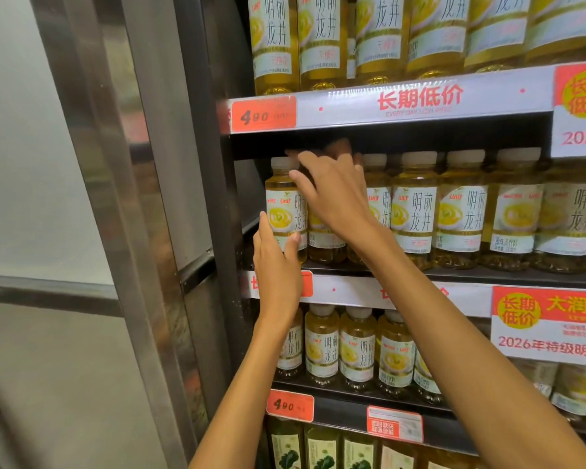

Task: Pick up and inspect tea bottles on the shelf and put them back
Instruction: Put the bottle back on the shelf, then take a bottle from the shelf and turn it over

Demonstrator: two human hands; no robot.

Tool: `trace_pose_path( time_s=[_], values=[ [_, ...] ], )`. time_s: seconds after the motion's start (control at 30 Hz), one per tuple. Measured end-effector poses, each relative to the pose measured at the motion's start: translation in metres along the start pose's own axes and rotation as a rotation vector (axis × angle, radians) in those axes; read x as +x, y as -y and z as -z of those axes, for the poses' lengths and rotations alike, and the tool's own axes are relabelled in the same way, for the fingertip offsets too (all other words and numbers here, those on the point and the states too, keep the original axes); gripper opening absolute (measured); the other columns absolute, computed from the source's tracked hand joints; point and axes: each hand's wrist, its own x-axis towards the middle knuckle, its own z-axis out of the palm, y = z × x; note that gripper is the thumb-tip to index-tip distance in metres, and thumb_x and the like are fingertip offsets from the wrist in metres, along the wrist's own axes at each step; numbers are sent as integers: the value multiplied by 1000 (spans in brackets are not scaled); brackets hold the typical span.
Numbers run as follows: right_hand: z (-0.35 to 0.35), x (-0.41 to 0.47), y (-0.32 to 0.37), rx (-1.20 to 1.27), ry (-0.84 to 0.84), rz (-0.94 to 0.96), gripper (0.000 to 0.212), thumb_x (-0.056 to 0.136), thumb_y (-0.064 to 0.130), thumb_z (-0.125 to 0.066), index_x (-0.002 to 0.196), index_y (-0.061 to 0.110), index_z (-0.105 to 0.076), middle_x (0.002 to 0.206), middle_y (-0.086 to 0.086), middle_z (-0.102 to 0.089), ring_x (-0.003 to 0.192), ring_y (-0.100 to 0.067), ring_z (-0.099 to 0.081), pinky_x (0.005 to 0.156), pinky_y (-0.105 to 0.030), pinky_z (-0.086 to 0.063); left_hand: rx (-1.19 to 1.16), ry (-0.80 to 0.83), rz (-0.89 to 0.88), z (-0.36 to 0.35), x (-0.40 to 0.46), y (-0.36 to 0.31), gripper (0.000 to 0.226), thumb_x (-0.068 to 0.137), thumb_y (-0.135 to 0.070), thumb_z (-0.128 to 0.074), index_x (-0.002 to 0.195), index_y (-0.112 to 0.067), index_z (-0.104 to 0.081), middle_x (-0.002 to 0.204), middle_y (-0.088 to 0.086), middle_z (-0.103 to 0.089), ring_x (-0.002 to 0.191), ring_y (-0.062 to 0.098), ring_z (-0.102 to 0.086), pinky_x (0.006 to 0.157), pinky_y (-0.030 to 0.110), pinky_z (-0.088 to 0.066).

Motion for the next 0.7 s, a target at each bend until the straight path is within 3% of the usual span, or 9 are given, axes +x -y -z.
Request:
trace_pose_path(
  time_s=[0.1, 0.2, 0.3, 0.4, 0.5, 0.63, 0.7],
  values=[
    [0, -2, -7, -41, -100, -19, 29, 99, 29, -47, 121, 13, -57, 108, -12, -65, 111, -32, -49, 88, -41, -35, -29, 42, 1, 2, 3, 0, 57, 98, -17, -50, 149, -13, -25, 142, 6, -45, 128, 15, -45, 105, 26, -39],
    [4, 0, -16, -144, -70, -64, 32, 99, 34, -47, 111, 8, -61, 97, -15, -67, 103, -34, -57, 89, -43, -38, -24, 58, 10, 3, 7, 0, 57, 98, -17, -52, 149, -13, -27, 142, 7, -47, 130, 19, -45, 109, 41, -39],
    [5, 0, -18, -189, -13, -65, 39, 100, 40, -42, 99, 7, -62, 87, -11, -68, 88, -30, -63, 88, -40, -40, -12, 56, 18, 2, 7, -3, 58, 97, -16, -52, 149, -12, -25, 144, 7, -45, 132, 18, -44, 111, 35, -37],
    [8, -4, -17, -209, -75, -39, 39, 99, 42, -43, 106, 8, -60, 93, -11, -66, 95, -29, -58, 87, -39, -37, 47, -30, -35, 1, -7, -6, 60, 97, -14, -52, 150, -12, -22, 150, 6, -35, 137, 15, -34, 105, 17, -24],
    [13, -14, -16, -159, -152, 11, 37, 97, 38, -50, 118, 8, -58, 108, -10, -64, 106, -28, -51, 87, -35, -33, 31, -196, -237, 5, -30, -6, 47, 96, -3, -51, 141, -10, -40, 143, 5, -43, 132, 11, -39, 107, 15, -29],
    [19, -31, -7, 382, -232, -2, 36, 89, 25, -66, 118, 6, -56, 118, -11, -54, 106, -17, -48, 87, -23, -40, -20, -97, -287, 6, -45, -1, 46, 93, 0, -54, 137, -12, -45, 138, 2, -47, 126, 2, -40, 104, 5, -30],
    [23, -40, -1, 602, -199, -82, 41, 88, 22, -67, 122, 6, -50, 122, -9, -49, 108, -11, -48, 86, -13, -43, -14, -4, -262, 6, -48, 1, 50, 93, -6, -57, 139, -15, -41, 141, 0, -45, 129, 5, -40, 109, 17, -33]
  ],
)
